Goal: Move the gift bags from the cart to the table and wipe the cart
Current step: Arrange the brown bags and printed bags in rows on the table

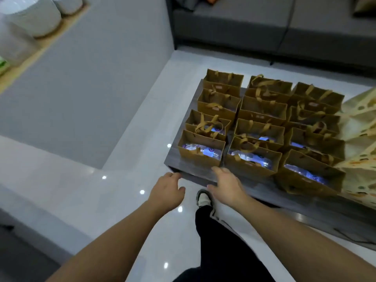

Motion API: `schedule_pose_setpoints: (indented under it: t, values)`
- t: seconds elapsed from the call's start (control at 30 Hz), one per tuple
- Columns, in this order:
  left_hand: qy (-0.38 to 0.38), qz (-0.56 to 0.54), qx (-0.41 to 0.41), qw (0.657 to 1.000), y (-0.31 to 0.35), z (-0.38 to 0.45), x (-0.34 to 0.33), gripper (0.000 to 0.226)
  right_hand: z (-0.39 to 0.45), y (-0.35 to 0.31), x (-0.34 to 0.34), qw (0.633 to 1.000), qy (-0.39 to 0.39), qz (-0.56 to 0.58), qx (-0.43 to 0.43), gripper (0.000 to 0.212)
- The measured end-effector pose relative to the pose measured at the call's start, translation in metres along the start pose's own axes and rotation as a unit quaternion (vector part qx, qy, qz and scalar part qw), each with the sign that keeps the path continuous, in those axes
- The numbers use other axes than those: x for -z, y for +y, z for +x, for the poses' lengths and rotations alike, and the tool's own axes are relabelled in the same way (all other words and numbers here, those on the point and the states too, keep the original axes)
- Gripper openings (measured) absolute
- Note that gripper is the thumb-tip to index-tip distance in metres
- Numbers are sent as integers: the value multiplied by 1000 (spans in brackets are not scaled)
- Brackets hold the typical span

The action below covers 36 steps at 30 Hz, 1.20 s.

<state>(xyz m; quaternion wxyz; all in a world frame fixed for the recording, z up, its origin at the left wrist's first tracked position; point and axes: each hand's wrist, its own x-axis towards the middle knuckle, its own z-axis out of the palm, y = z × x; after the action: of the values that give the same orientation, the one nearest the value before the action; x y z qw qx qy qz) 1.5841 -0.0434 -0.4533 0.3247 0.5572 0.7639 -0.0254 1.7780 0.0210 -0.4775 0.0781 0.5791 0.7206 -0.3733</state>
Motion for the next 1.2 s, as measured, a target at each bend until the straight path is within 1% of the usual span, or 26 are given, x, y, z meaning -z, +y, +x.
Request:
schedule_pose_setpoints:
  t: [0.1,0.2,0.23,0.3,0.37,0.47,0.53,0.6,0.67,0.73,0.9,1.0,1.2]
  values:
    - [-34,14,9,999,-15,33,11,50,53,-7,-2,999,22,34,-36,70]
    - [-17,2,3,1000,-21,78,18,52,110,-9,-11,997,2,26,-72,69]
    - [-10,-6,5,1000,-20,90,19,53,123,-10,-14,996,-5,26,-88,65]
    - [-2,-17,-1,1000,-16,112,18,55,141,-10,-20,993,-4,29,-112,50]
    - [-7,-10,-35,999,-15,134,15,59,151,-7,-25,991,-4,34,-126,33]
    - [-12,17,-96,995,-20,165,10,66,159,-1,-25,991,14,28,-128,25]
    - [-22,33,-127,991,-20,184,9,60,162,2,-19,992,39,30,-119,22]
    - [-21,43,-153,987,-20,201,10,46,166,3,-14,991,53,47,-112,22]
    - [-17,60,-163,985,-19,215,13,31,169,6,-13,987,57,80,-125,22]
    - [-12,80,-171,982,-18,225,14,23,171,9,-15,983,61,105,-135,20]
    - [-25,93,-170,981,-13,238,17,16,170,9,-15,982,57,126,-132,17]
    - [-23,82,-162,983,-14,239,18,12,168,8,-15,981,61,132,-128,16]
    - [-26,69,-164,984,-21,230,23,15,153,-4,-26,979,90,140,-116,18]
